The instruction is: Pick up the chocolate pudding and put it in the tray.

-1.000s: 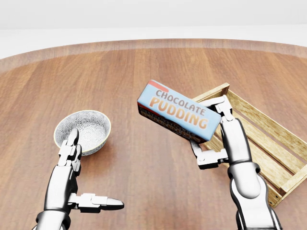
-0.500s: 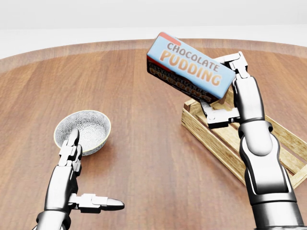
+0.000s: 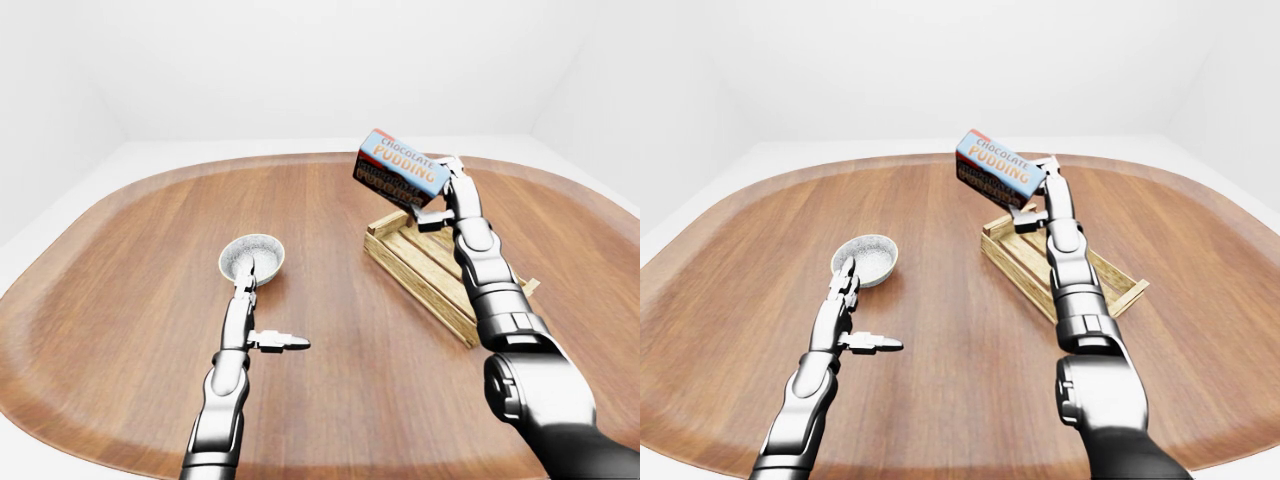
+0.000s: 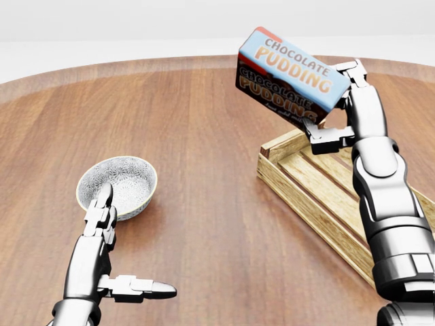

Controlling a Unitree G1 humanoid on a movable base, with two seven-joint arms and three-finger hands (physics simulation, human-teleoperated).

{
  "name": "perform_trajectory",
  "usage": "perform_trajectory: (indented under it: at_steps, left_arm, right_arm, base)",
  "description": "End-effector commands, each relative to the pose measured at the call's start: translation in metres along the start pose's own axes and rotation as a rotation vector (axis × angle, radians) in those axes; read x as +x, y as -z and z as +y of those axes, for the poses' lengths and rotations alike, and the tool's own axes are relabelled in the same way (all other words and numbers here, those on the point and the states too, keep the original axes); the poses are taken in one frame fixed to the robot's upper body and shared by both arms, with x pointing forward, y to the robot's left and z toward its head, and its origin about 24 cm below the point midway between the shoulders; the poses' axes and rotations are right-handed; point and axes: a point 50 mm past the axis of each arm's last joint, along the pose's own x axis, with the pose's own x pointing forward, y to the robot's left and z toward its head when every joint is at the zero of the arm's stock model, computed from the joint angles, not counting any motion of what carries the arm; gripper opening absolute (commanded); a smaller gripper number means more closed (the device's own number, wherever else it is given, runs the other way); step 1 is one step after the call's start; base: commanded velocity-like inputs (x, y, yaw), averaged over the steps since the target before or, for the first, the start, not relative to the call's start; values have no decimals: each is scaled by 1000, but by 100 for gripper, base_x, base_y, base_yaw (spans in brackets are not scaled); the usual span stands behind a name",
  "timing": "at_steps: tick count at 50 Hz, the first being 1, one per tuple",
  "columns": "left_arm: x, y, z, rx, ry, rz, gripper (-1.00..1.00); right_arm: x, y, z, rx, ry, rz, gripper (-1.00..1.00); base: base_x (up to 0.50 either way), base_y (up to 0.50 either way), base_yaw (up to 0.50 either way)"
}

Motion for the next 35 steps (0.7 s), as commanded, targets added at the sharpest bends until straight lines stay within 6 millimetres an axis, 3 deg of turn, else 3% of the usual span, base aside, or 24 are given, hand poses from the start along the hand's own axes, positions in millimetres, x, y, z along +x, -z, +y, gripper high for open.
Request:
perform_trajectory:
  at_steps: [1,8,20,35]
  left_arm:
    - [1,1,1,-30,4,0,100]
    - [2,1,1,-32,2,1,100]
    - [1,0,1,-30,5,-1,100]
    - [1,1,0,-27,8,0,100]
  right_arm:
    - [14,7,-11,18,39,128,-100]
    - [15,15,-13,-16,70,200,-100]
    - [22,1,-17,-44,94,184,-100]
    - [23,0,-26,-33,128,200,-100]
  base:
    - [0,0,0]
    - [0,0,0]
    - [0,0,0]
    - [0,0,0]
